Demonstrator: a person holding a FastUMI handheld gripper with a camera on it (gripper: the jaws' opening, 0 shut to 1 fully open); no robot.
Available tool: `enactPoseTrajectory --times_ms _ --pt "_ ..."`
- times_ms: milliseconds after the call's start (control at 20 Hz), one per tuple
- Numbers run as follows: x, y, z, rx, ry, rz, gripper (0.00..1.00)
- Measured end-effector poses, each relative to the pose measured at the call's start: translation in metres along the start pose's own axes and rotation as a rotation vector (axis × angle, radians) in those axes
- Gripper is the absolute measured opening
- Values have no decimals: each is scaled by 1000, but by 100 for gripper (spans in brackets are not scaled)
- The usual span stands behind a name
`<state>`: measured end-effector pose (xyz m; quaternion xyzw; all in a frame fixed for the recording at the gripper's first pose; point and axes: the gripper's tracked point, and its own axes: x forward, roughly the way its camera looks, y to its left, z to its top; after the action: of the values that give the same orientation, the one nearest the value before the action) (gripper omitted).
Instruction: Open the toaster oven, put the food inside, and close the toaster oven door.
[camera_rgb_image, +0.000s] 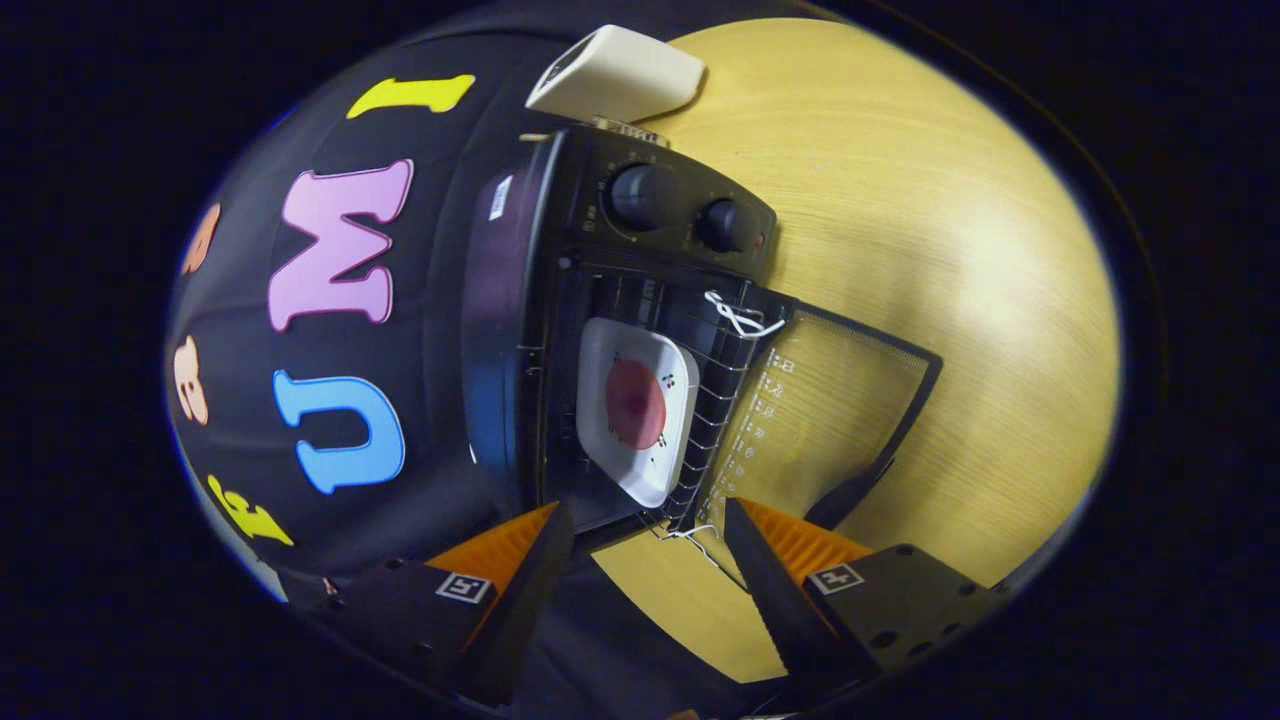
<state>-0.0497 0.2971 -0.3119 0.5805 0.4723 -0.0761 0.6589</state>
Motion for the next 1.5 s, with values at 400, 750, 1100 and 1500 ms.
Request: enactPoseTrajectory --times_ms 400,750,1100,1500 --pt "-41 -2 -4 -552 -15 32 98" --pt "-51 -41 -28 -968 26 -26 99" --pt "-43 -92 -58 -1077 116 -127 99" --pt "-24 -148 -80 -1143 226 -266 99"
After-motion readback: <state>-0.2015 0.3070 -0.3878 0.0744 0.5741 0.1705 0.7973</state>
